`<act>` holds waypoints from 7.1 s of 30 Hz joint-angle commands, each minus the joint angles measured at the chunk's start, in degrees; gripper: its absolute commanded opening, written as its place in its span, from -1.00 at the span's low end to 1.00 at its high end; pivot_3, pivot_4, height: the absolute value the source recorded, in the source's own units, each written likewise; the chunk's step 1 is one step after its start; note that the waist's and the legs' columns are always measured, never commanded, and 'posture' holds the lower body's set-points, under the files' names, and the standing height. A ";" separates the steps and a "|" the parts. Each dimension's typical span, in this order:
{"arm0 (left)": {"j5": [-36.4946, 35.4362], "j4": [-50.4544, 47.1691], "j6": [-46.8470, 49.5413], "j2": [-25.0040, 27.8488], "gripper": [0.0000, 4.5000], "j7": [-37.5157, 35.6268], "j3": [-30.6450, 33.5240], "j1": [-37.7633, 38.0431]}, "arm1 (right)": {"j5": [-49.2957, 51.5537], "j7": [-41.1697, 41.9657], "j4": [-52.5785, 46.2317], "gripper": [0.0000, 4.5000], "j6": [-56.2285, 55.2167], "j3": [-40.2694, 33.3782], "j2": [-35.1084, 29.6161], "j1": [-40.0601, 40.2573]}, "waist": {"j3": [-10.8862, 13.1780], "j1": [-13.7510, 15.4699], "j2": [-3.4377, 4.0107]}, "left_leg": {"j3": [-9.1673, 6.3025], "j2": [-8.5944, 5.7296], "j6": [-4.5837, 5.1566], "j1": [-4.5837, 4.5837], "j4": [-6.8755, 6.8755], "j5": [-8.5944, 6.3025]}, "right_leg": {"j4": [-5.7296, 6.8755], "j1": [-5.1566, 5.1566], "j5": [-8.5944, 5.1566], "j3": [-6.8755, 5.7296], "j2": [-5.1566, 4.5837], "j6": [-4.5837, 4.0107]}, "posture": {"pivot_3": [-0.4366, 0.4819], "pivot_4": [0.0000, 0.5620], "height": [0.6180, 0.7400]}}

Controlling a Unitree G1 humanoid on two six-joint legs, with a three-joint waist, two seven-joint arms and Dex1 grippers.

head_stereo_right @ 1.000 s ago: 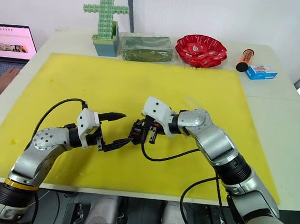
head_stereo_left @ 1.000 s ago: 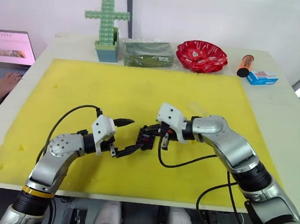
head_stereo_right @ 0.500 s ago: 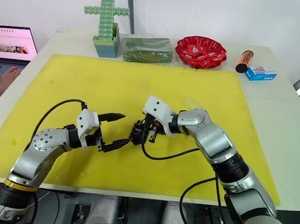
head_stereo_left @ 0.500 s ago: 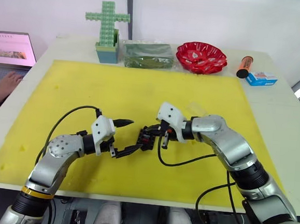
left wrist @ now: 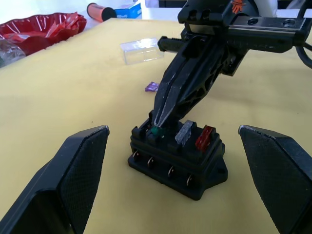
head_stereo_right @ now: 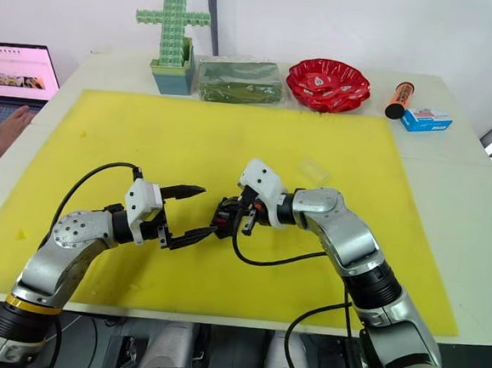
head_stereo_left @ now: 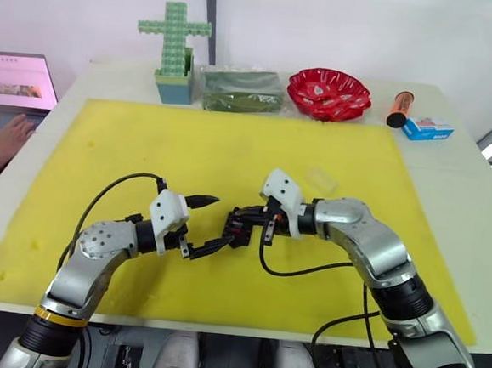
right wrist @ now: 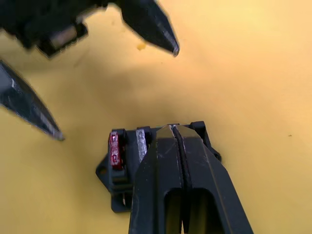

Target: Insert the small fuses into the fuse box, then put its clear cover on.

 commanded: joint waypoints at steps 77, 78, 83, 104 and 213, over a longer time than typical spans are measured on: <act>-0.44 0.60 -1.38 1.28 1.00 -3.41 1.36 -2.84 | 32.52 -21.41 33.92 0.99 44.71 -42.58 5.76 -9.27 | 0.06 -0.18 0.03 | -0.04 -0.02 0.03 -0.66 0.17 0.02 | 0.18 -0.51 0.11 0.01 0.06 0.00 | -0.05 -0.47 1.00; -0.43 0.45 -1.30 1.26 1.00 -3.35 1.36 -2.72 | 32.65 -21.58 33.98 0.99 44.99 -42.83 6.09 -9.39 | 0.06 -0.26 0.03 | -0.04 -0.01 0.03 -0.66 0.17 0.02 | 0.19 -0.51 0.11 0.01 0.06 0.00 | -0.05 -0.47 1.00; -0.17 0.00 -1.15 1.18 1.00 -2.93 1.50 -2.10 | 32.36 -21.52 32.86 0.91 45.67 -41.57 6.65 -8.20 | 0.05 -0.49 0.03 | -0.04 0.00 0.03 -0.65 0.16 0.02 | 0.21 -0.52 0.11 0.01 0.07 0.00 | -0.05 -0.47 1.00; -0.33 -0.33 -0.94 1.10 1.00 -2.10 1.79 -2.32 | 27.97 -21.56 32.08 -0.46 40.54 -36.87 7.48 -4.86 | 0.02 -1.21 0.01 | -0.06 0.01 0.03 -0.61 0.14 0.02 | 0.25 -0.51 0.10 0.01 0.08 0.00 | -0.05 -0.47 1.00; -0.59 -2.20 -0.23 0.85 1.00 -2.29 1.75 -0.83 | 27.76 -5.23 32.75 -1.00 32.86 -22.69 -4.60 -8.76 | -0.03 0.11 -0.03 | -0.05 0.00 0.09 -0.50 0.23 -0.01 | -0.02 -0.25 0.08 0.01 0.05 0.03 | -0.05 -0.47 1.00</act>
